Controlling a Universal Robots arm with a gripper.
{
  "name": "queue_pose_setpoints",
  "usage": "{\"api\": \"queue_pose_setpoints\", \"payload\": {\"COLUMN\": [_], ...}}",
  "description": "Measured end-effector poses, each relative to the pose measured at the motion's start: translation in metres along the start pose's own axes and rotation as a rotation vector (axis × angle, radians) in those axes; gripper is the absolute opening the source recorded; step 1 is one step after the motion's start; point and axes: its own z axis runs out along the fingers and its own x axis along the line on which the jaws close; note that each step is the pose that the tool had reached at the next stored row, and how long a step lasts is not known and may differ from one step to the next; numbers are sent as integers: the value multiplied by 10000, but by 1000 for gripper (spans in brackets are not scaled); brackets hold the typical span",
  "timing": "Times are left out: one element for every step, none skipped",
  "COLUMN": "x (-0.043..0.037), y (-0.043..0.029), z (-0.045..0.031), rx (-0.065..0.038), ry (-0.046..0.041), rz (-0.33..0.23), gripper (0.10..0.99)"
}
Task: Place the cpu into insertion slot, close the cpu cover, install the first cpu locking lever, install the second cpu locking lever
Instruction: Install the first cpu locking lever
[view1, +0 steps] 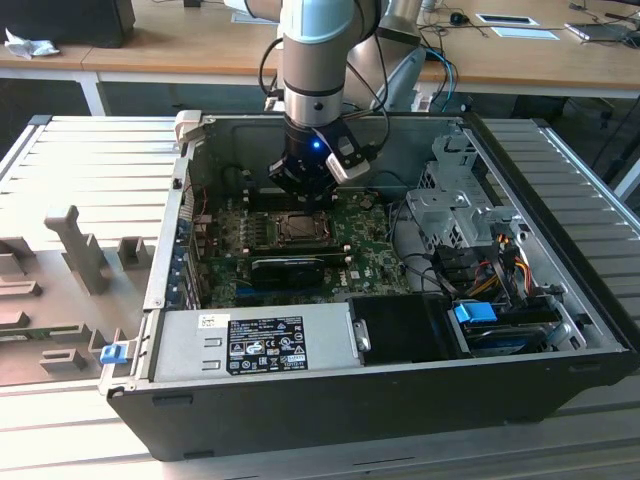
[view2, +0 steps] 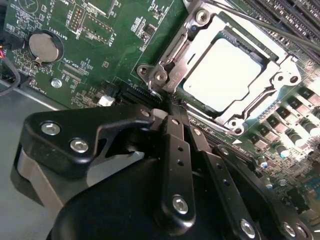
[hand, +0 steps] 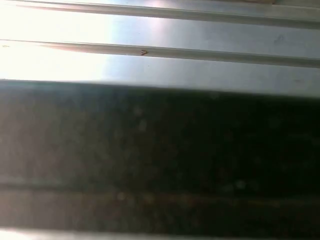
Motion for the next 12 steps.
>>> {"api": "queue_pose_setpoints", "payload": {"x": [0,-1,-2,-2,-3,-4,-5,-7,-8,-8,-8,-7], "y": [1,2,3,4,4,6,8,10,12,4,-4,-15], "z": [-2,-9,-28,-50,-71,-99,-144,-184,-207,-212,-212,-213], "rx": [-3,-8,-12,-7,-8,-7,-7,-7,-8,-9,-8,-7], "ry": [-2,-5,-7,0,2,7,12,17,20,21,22,23], "rz": [0,0,1,1,0,1,1,1,1,-1,-1,1], "gripper": [106,106,106,106,106,106,106,106,106,106,106,106]}}
